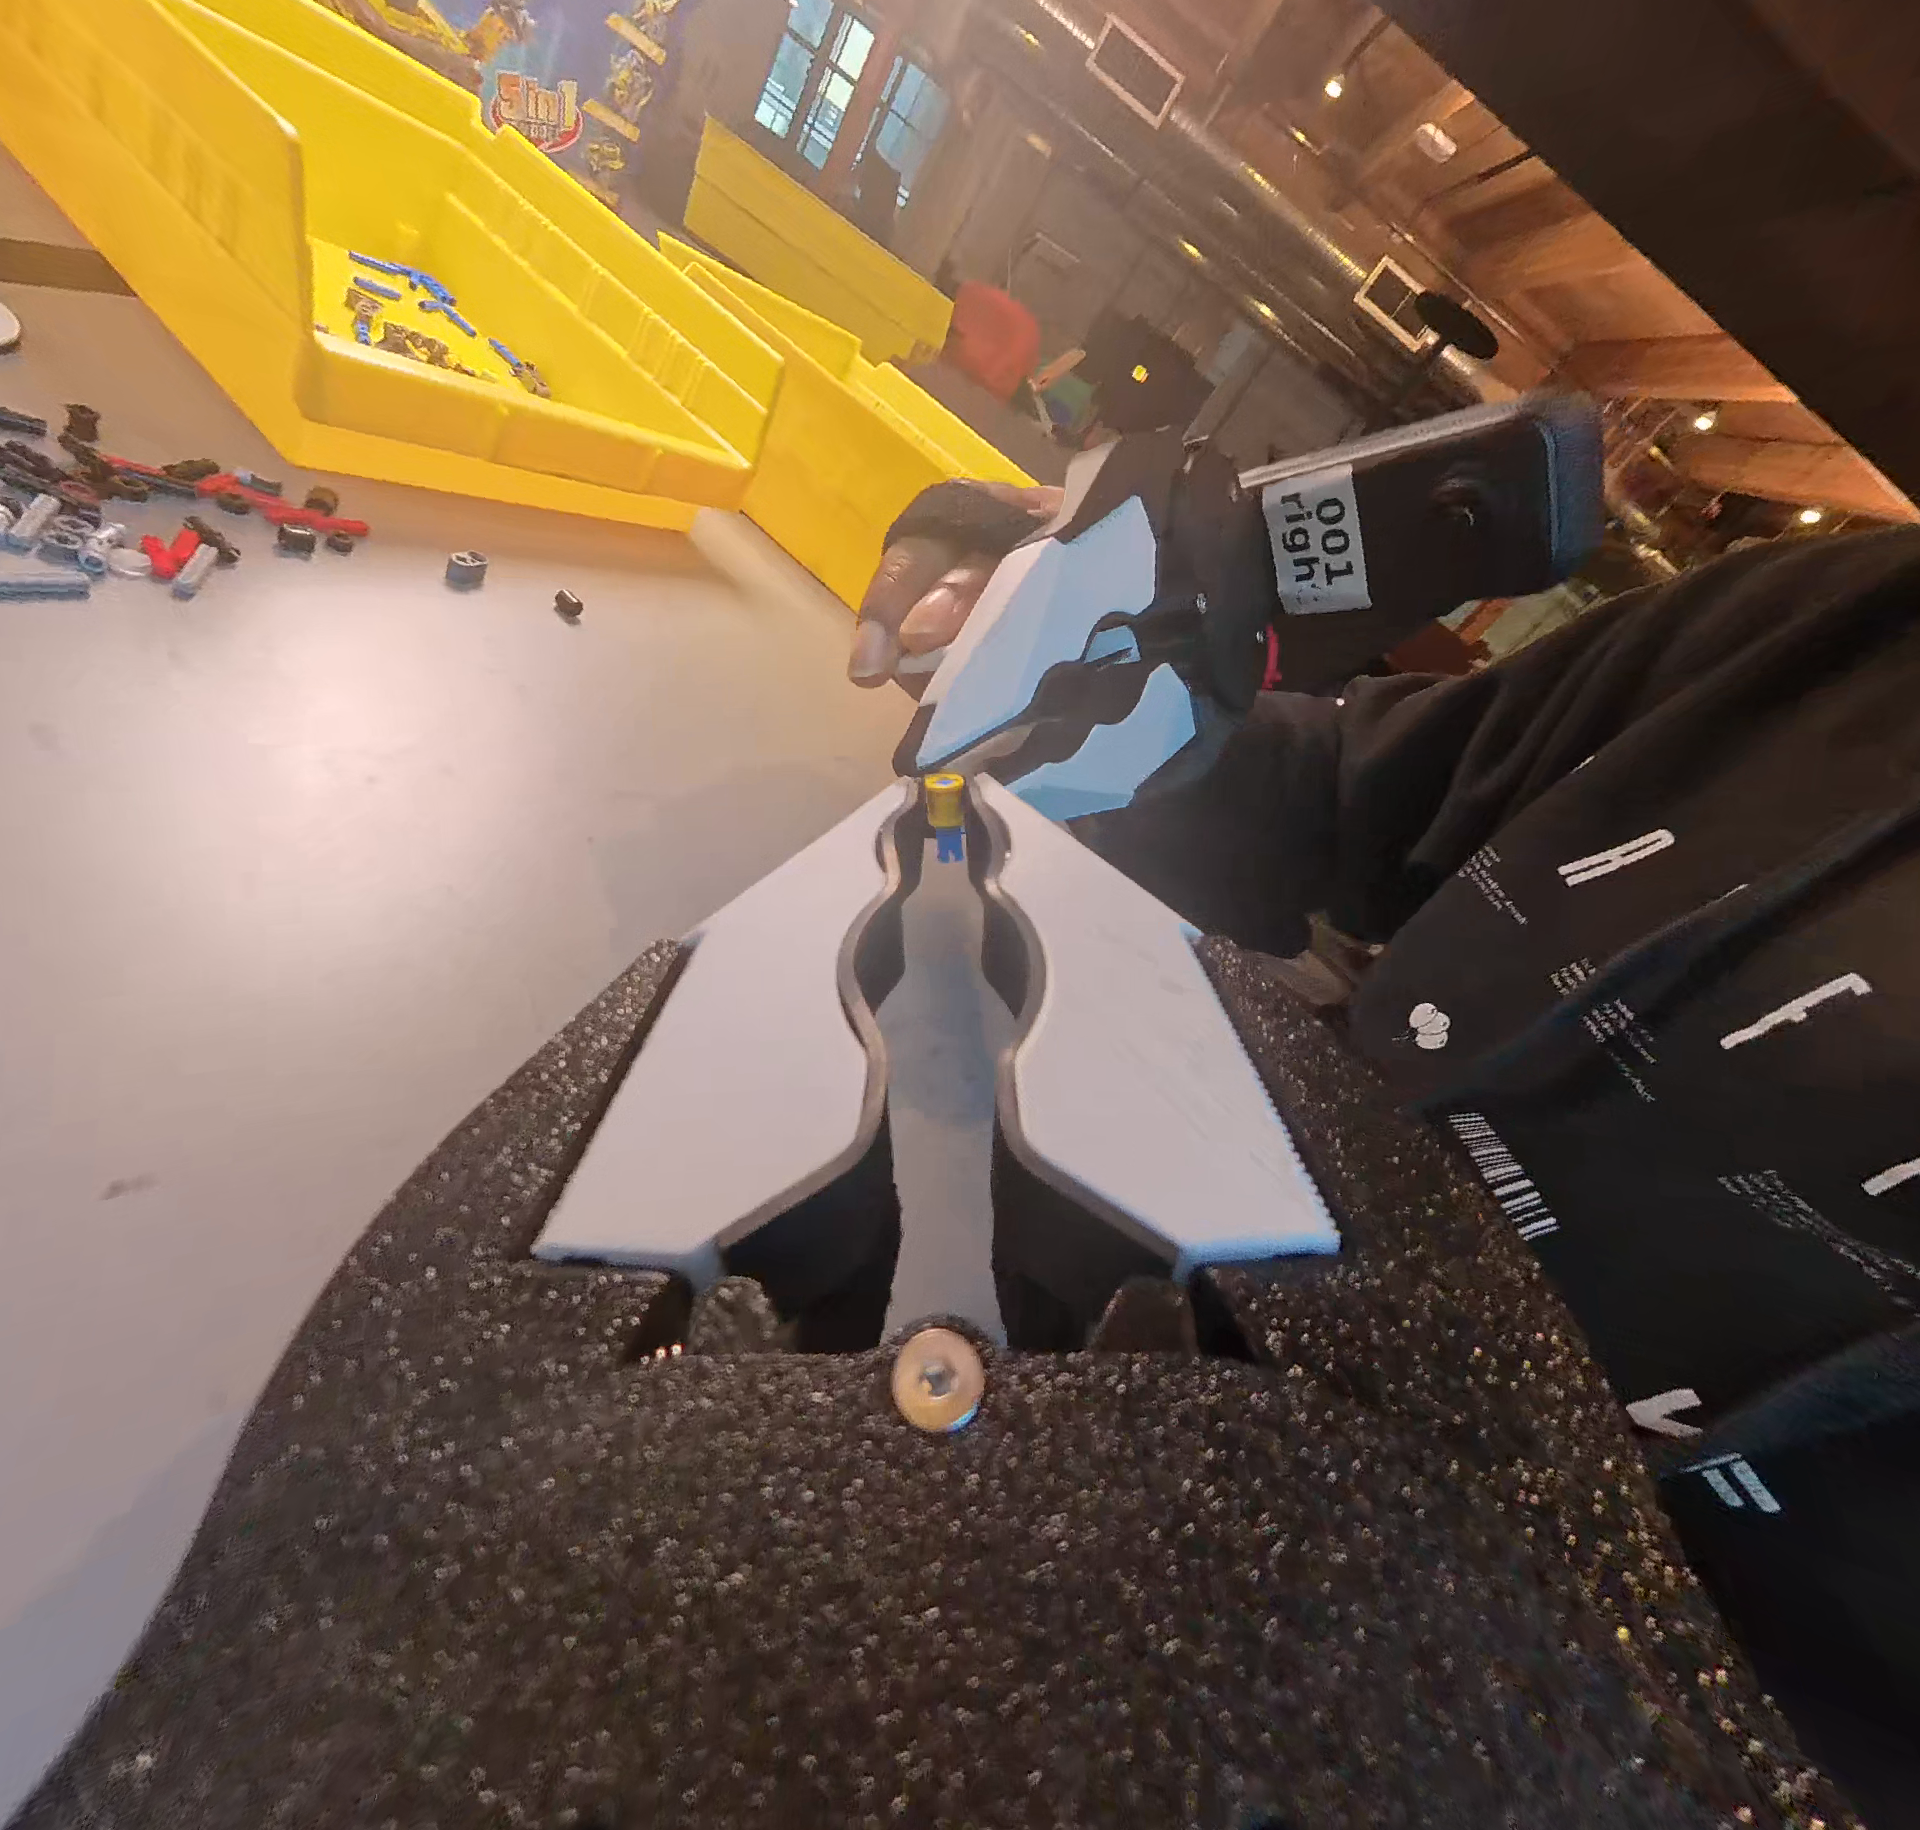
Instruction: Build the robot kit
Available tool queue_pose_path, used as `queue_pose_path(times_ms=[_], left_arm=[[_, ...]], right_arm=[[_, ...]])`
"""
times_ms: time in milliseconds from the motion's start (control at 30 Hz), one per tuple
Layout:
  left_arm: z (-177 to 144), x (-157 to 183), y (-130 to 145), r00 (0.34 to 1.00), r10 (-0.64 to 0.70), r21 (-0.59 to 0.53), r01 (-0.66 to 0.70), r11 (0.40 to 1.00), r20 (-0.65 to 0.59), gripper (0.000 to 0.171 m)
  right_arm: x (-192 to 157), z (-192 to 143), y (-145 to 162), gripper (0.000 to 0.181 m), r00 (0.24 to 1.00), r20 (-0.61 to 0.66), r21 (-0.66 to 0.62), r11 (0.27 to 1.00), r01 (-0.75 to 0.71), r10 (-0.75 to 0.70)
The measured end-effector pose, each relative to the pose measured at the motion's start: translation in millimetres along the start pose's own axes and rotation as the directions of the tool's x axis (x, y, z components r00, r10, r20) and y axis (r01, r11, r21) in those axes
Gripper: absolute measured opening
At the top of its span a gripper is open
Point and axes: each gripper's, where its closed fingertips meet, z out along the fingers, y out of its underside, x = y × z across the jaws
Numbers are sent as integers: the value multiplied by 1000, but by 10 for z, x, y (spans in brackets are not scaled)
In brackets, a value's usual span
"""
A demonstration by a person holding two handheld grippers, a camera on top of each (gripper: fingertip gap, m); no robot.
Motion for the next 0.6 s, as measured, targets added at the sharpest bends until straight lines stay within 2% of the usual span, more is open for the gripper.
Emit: queue_pose_path(times_ms=[167, 300, 400, 500, 600], left_arm=[[-4, -12, 19, 991, 117, -38, -114, 993, 63, 6], [-5, -39, 41, 992, 108, -56, -104, 993, 71, 6], [-11, -53, 66, 987, 138, -86, -131, 988, 77, 5], [-48, -134, 142, 967, 226, -168, -205, 964, 117, 5], [-87, -238, 243, 932, 326, -271, -277, 922, 156, 6]], right_arm=[[-5, 16, 9, 7, 1000, 4, 3, 1000, -9, 9], [-15, 30, 35, 7, 1000, 7, -5, 1000, -11, 11], [-59, 25, 79, 10, 992, 77, -4, 995, -103, 103], [-256, -25, 409, 34, 911, 275, -170, 948, -269, 308], [-390, -57, 736, 39, 847, 341, -305, 900, -310, 407]])
